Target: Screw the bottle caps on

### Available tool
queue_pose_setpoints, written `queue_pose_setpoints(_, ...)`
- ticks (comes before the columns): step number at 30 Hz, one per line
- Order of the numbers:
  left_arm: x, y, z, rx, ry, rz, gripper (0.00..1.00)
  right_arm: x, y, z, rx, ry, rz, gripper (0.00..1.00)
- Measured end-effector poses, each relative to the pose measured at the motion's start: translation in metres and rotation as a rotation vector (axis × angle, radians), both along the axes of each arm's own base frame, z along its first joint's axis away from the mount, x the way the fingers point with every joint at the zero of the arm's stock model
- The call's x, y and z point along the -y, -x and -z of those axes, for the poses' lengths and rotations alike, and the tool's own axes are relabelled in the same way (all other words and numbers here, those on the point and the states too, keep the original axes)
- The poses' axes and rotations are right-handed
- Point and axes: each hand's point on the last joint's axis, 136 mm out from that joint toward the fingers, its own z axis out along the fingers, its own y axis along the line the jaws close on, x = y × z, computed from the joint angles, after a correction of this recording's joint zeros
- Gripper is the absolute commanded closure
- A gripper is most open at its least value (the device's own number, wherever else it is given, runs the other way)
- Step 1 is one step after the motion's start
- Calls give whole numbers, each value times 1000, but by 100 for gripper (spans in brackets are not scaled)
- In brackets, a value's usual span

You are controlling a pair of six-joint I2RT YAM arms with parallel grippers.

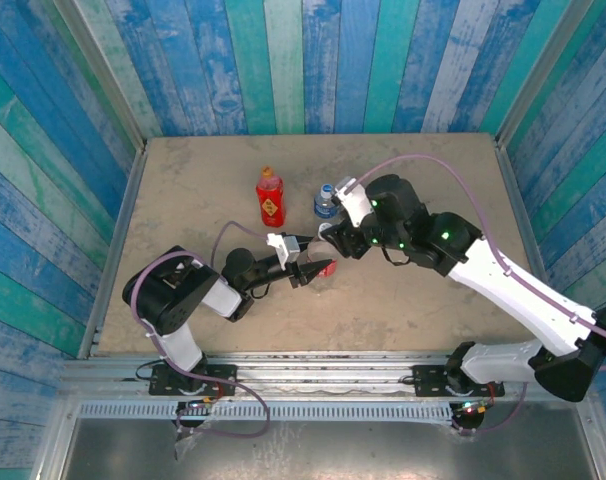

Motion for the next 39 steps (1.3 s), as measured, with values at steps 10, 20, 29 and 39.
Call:
queue_pose_setpoints(10, 0, 0, 0, 1, 0, 0, 38, -4, -17, 15, -84, -27, 18, 68)
queue_pose_setpoints(20, 0, 0, 0, 3, -1, 2, 38, -7, -10, 16, -152, -70, -15, 73)
queue_pose_setpoints(29, 0, 1, 0, 5, -2, 6, 38, -8, -5, 19, -247, -127, -25, 77)
queue_pose_setpoints(39, 1, 3, 0, 11, -4, 16, 38, -6, -3, 20, -322, -180, -33, 81)
